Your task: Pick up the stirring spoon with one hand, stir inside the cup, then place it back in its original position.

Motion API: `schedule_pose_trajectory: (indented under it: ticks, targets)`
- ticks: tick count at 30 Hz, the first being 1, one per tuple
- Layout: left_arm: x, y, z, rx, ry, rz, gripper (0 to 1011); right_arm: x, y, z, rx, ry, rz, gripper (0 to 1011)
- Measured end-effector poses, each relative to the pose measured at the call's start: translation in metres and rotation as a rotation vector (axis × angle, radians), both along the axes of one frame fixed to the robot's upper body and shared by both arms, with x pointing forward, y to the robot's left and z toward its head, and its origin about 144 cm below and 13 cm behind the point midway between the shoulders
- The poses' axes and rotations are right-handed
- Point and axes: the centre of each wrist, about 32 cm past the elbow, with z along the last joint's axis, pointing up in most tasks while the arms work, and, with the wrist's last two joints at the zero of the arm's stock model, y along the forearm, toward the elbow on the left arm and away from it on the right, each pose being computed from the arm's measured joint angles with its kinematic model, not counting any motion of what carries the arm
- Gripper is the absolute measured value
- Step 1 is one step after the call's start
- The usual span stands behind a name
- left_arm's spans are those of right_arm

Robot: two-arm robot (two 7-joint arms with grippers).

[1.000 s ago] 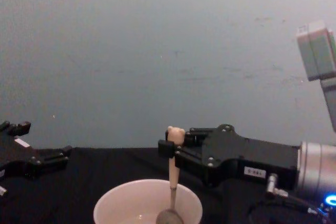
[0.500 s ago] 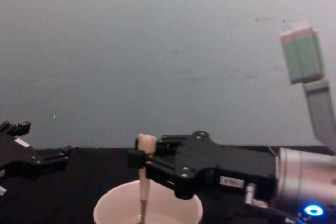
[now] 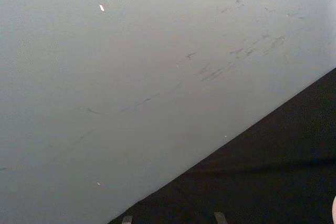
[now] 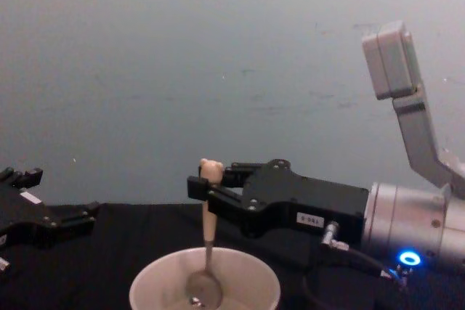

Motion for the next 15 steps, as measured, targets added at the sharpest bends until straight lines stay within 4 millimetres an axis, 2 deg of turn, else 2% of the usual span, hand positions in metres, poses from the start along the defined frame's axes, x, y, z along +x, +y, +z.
schedule_pose_trajectory:
  ticks: [8,15]
  targets:
    - [0.000,0.000,0.000,0.000,0.000,0.000,1001,0.002,-0.008,0.000,-0.009,-0.003,-0.023,209]
    - [0.000,0.000,0.000,0.000,0.000,0.000,1001,-0.004,-0.017,0.001,-0.009,-0.003,-0.032,209]
